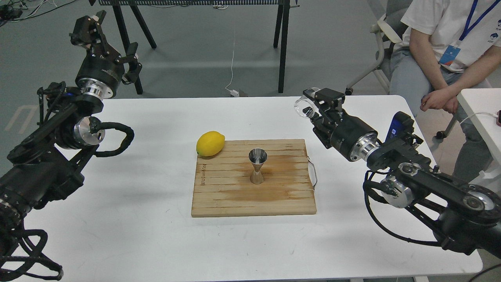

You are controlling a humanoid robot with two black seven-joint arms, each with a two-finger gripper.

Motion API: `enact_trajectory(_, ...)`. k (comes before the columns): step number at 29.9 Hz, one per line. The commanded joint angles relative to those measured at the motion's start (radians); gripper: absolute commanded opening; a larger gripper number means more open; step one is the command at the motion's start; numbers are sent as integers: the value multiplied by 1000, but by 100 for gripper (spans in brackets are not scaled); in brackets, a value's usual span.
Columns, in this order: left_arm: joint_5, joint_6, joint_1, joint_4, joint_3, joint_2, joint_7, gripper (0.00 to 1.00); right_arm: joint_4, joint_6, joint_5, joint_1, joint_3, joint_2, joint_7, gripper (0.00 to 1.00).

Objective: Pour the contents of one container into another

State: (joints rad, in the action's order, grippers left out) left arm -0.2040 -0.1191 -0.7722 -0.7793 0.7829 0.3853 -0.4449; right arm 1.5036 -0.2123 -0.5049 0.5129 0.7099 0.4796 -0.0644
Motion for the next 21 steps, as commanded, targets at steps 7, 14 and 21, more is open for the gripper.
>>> enact_trajectory(7,-2,-1,-4,0,2,-9,-2,100,-43,197,385,-249,292,-32,2,31)
enact_trajectory(14,-2,-2,-6,0,2,-13,-2,100,-163,346,601,-362,309,-93,5,31)
enact_trajectory(21,-2,-2,-5,0,1,-13,-2,100,-287,453,743,-412,326,-96,6,31)
